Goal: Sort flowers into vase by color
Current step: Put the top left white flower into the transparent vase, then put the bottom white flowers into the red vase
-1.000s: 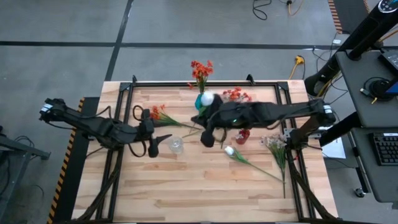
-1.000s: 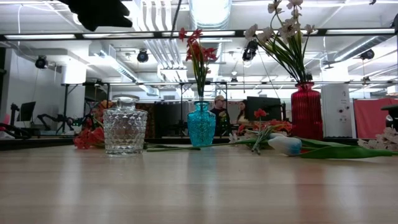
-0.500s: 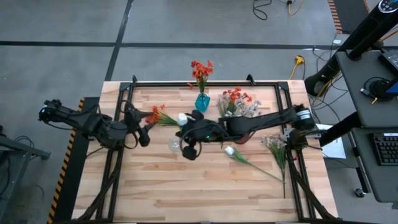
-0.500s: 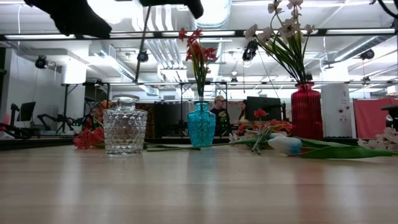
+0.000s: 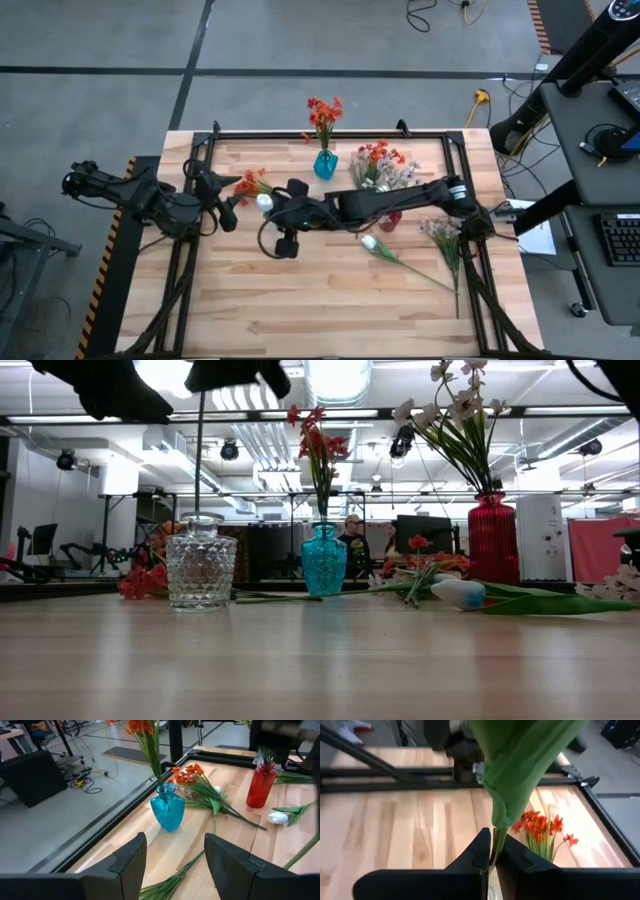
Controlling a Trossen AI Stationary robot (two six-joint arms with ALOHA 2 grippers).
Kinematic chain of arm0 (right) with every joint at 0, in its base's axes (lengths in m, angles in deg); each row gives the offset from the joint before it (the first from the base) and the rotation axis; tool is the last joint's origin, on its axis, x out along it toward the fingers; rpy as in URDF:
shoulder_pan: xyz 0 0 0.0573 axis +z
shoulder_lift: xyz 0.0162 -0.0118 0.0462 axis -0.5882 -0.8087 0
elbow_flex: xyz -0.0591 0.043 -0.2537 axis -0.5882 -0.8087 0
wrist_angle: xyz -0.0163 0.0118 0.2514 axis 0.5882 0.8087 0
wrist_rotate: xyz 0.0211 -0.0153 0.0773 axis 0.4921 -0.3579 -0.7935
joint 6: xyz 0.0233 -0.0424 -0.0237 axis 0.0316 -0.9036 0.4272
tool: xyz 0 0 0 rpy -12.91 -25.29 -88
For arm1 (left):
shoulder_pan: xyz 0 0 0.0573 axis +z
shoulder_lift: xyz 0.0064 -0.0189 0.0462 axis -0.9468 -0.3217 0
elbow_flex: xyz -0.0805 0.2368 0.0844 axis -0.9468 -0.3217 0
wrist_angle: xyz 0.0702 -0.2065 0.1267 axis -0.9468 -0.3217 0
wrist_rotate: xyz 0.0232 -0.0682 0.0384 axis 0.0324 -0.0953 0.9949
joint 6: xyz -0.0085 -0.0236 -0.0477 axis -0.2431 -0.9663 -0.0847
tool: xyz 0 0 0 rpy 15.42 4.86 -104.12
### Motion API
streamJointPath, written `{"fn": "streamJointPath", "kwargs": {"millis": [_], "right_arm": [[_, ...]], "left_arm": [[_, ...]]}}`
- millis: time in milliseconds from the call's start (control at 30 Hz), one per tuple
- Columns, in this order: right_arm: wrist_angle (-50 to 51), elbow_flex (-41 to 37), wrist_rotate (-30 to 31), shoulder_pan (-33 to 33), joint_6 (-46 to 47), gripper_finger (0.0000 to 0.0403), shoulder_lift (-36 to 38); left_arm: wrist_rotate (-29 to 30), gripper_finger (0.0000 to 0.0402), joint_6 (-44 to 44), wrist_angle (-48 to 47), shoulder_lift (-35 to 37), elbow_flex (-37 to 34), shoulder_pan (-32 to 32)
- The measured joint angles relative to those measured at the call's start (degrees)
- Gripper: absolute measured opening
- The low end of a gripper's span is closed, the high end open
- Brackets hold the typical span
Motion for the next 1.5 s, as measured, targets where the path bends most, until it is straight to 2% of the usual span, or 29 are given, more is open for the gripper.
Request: {"fn": "streamJointPath", "kwargs": {"millis": [533,700,833,1100,1300,1400,1500], "right_arm": [[2.3,1.0,0.0,-1.1,0.9,0.0013,-3.2],[3.0,1.0,0.0,-1.2,2.1,0.0019,-3.5],[3.0,1.0,0.1,-1.2,2.3,0.0052,-3.5],[3.3,0.9,1.7,-1.2,2.7,0.0145,-3.5],[7.3,2.0,1.7,-1.2,3.2,0.0181,-2.8],[11.1,3.6,1.6,-1.2,4.1,0.0187,-2.5],[15.4,5.2,1.6,-1.1,4.8,0.0186,-2.4]], "left_arm": [[0.0,0.0182,0.1,-0.3,0.0,0.0,0.0],[-5.3,0.0182,0.3,-0.6,-0.2,0.0,0.0],[-6.0,0.0182,0.6,-0.6,-0.5,0.0,0.0],[-5.9,0.0182,0.6,-0.5,-0.4,0.0,0.0],[-5.9,0.0182,0.5,-0.8,-0.4,0.0,0.0],[-6.7,0.0182,-4.4,-7.3,-0.3,1.8,-0.1],[-6.2,0.0182,-14.8,-16.9,-0.2,3.7,-0.2]]}}
